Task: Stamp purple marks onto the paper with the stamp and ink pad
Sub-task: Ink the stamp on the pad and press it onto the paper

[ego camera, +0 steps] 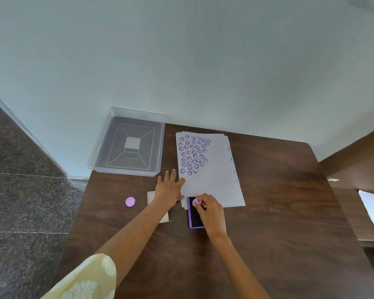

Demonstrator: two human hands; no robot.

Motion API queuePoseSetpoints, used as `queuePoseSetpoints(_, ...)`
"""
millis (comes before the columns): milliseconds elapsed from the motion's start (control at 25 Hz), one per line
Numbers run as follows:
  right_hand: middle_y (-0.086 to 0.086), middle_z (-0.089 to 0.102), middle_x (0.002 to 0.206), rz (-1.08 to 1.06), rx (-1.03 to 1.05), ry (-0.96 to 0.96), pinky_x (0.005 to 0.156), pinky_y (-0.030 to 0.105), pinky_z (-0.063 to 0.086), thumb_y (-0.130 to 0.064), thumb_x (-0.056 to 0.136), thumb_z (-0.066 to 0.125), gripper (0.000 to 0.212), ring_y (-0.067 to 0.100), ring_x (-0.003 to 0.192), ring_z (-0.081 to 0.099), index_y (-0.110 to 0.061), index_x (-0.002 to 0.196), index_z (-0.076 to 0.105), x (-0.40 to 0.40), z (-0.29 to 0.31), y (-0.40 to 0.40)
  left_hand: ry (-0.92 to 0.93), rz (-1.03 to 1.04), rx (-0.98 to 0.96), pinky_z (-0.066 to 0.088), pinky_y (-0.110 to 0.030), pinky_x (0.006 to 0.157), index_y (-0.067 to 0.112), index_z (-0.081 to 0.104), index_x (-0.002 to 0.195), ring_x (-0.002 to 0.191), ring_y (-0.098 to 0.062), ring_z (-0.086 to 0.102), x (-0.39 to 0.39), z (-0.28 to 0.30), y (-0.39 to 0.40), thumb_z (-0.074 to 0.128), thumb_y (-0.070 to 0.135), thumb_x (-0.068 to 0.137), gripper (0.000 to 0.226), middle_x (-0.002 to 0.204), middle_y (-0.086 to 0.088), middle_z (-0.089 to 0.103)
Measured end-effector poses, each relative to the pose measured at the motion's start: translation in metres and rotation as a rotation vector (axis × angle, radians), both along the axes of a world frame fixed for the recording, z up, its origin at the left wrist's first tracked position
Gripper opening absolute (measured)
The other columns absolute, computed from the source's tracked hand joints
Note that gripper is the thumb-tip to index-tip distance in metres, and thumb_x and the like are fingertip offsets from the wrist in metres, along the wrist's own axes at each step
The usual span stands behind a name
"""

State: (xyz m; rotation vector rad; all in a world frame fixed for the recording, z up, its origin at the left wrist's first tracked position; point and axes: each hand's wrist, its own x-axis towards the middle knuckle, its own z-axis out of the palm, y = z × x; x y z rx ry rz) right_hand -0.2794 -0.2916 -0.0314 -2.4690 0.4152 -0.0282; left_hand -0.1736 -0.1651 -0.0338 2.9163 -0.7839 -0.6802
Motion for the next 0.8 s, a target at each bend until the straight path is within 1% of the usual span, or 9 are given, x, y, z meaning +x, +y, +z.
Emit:
queuePoseSetpoints(80, 0.005, 0.065, 0.111, 0.018, -0.046, 0.030, 0.082, 0.025, 0.051, -0.028, 0.090, 0.055, 0.021, 0.016, 0.100, 0.060, -0.015, 0.106, 0.057, 0.001, 0.000, 0.000, 0.000, 0.001, 0.006, 0.015, -0.051, 0.116, 0.022, 0.024, 0.140, 0.144, -0.039, 0.003, 0.000, 0.001, 0.000, 0.052, 0.036, 0.093, 0.057, 0.158, -0.018, 0.003)
queuePoseSetpoints(200, 0.001, 0.065, 0.109, 0.034, -0.167, 0.056, 0.074, 0.023, 0.049, -0.036, 0.090, 0.054, 0.024, 0.014, 0.099, 0.059, -0.022, 0.109, 0.056, 0.004, 0.004, -0.002, -0.003, 0.001, 0.011, 0.015, -0.051, 0.116, 0.022, 0.024, 0.140, 0.144, -0.039, 0.004, 0.000, 0.001, 0.000, 0.052, 0.036, 0.093, 0.057, 0.158, -0.018, 0.003)
queuePoseSetpoints(240, -0.001, 0.066, 0.107, 0.033, -0.171, 0.057, 0.072, 0.023, 0.048, -0.038, 0.089, 0.055, 0.025, 0.014, 0.098, 0.059, -0.024, 0.109, 0.055, 0.005, 0.005, -0.004, -0.007, -0.002, 0.012, 0.014, -0.051, 0.117, 0.022, 0.023, 0.140, 0.144, -0.039, 0.004, 0.000, 0.001, 0.000, 0.052, 0.036, 0.093, 0.057, 0.158, -0.018, 0.003)
queuePoseSetpoints(320, -0.006, 0.065, 0.099, -0.018, -0.044, 0.027, 0.070, 0.023, 0.048, -0.040, 0.085, 0.060, 0.027, 0.013, 0.093, 0.060, -0.026, 0.108, 0.054, 0.008, 0.010, -0.011, -0.016, -0.004, 0.014, 0.013, -0.051, 0.117, 0.023, 0.023, 0.140, 0.144, -0.039, 0.004, 0.000, -0.001, -0.001, 0.052, 0.037, 0.093, 0.058, 0.158, -0.018, 0.003)
queuePoseSetpoints(440, -0.006, 0.066, 0.084, -0.154, 0.229, -0.127, 0.064, 0.015, 0.047, -0.031, 0.080, 0.070, 0.019, 0.015, 0.082, 0.064, -0.023, 0.091, 0.056, 0.026, 0.016, -0.026, -0.022, 0.006, 0.021, 0.011, -0.051, 0.117, 0.024, 0.021, 0.141, 0.144, -0.039, 0.004, 0.000, -0.001, -0.001, 0.051, 0.039, 0.093, 0.059, 0.158, -0.017, 0.003)
queuePoseSetpoints(520, -0.003, 0.066, 0.081, -0.197, 0.283, -0.180, 0.065, 0.012, 0.046, -0.024, 0.080, 0.070, 0.014, 0.018, 0.080, 0.065, -0.019, 0.087, 0.059, 0.050, 0.018, -0.035, -0.020, 0.010, 0.016, 0.011, -0.051, 0.117, 0.024, 0.021, 0.141, 0.144, -0.038, 0.003, 0.000, -0.003, 0.000, 0.051, 0.040, 0.093, 0.059, 0.158, -0.016, 0.003)
queuePoseSetpoints(600, 0.002, 0.067, 0.086, -0.171, 0.277, -0.175, 0.068, 0.016, 0.048, -0.023, 0.083, 0.067, 0.013, 0.017, 0.081, 0.063, -0.015, 0.088, 0.059, 0.074, 0.019, -0.041, -0.018, 0.021, -0.002, 0.011, -0.051, 0.117, 0.024, 0.022, 0.141, 0.145, -0.038, 0.003, 0.000, -0.006, 0.000, 0.051, 0.040, 0.093, 0.058, 0.158, -0.016, 0.003)
queuePoseSetpoints(680, 0.008, 0.069, 0.096, -0.079, 0.217, -0.140, 0.069, 0.013, 0.045, -0.022, 0.084, 0.065, 0.013, 0.016, 0.085, 0.062, -0.011, 0.090, 0.060, 0.093, 0.015, -0.046, -0.022, 0.026, -0.020, 0.011, -0.051, 0.117, 0.024, 0.022, 0.140, 0.145, -0.038, 0.003, 0.001, -0.008, 0.000, 0.051, 0.039, 0.092, 0.058, 0.158, -0.015, 0.004)
queuePoseSetpoints(800, 0.013, 0.069, 0.103, 0.041, 0.106, -0.062, 0.079, 0.019, 0.044, -0.018, 0.085, 0.064, 0.016, 0.019, 0.090, 0.062, -0.007, 0.096, 0.062, 0.109, 0.010, -0.052, -0.026, 0.026, -0.040, 0.011, -0.052, 0.117, 0.024, 0.024, 0.139, 0.145, -0.038, 0.003, 0.000, -0.009, 0.001, 0.053, 0.039, 0.092, 0.058, 0.158, -0.015, 0.004)
